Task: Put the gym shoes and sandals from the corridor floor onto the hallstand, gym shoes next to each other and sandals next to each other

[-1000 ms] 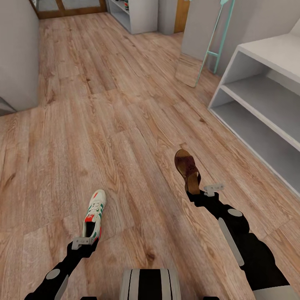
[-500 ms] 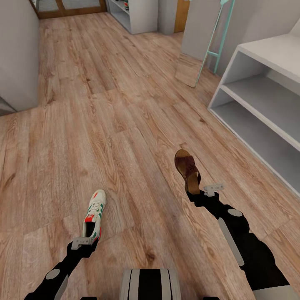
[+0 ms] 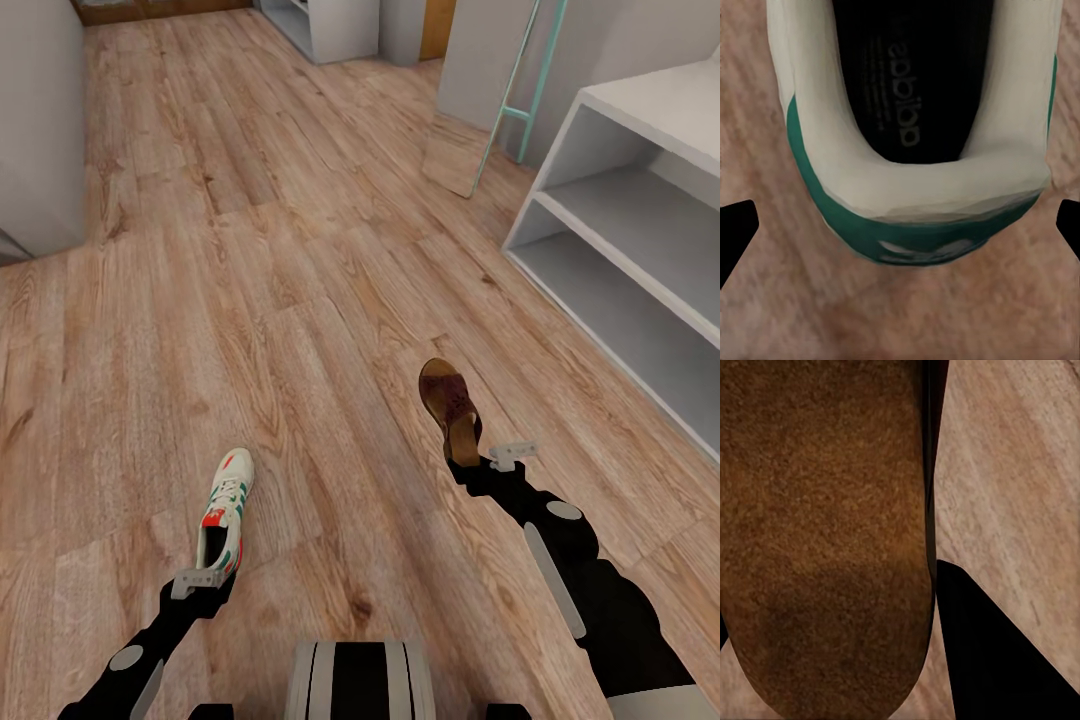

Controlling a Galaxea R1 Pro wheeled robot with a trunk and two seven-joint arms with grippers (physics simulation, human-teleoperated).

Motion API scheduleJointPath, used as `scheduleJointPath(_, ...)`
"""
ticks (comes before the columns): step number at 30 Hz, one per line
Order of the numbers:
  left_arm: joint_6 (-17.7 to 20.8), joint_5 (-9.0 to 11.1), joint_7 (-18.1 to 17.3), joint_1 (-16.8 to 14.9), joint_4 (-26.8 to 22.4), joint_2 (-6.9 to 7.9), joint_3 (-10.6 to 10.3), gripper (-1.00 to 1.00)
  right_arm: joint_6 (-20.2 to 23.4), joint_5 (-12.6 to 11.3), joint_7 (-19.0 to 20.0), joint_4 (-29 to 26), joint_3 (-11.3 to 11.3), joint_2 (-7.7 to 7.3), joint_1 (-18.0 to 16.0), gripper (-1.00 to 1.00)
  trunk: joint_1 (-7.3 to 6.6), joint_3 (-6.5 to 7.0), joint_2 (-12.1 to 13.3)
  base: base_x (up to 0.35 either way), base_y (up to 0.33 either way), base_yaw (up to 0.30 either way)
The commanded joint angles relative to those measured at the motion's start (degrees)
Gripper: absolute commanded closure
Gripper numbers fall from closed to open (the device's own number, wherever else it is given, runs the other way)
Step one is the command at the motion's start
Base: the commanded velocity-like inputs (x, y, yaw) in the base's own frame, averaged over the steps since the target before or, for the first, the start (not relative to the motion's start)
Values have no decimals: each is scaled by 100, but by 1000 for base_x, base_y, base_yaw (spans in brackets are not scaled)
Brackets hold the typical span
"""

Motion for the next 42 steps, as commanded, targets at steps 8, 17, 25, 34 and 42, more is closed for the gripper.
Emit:
scheduleJointPath(8, -26, -59, -36, -4, 3, -4, 56, -100, 32, -59, -19, -6, 5, -4, -2, 100, -1, -3, -1, 0, 0, 0)
scheduleJointPath(17, -39, -59, -29, -4, 3, -19, 60, -100, 30, -59, -20, -7, 5, -4, -2, 100, -1, -3, -1, 91, 0, 0)
scheduleJointPath(25, -62, -51, -32, -4, -2, -20, 65, -100, 32, -59, -21, -8, 5, -4, -2, 100, -1, -3, -1, 6, 0, 0)
scheduleJointPath(34, -59, -59, -37, -4, 1, -21, 62, -100, 32, -59, -17, -13, 5, -4, -2, 100, -1, -3, -1, 28, 0, 0)
scheduleJointPath(42, -77, -52, -35, -4, 2, -21, 70, -100, 32, -59, -20, -12, 5, -4, -2, 100, -1, -3, -1, 19, 0, 0)
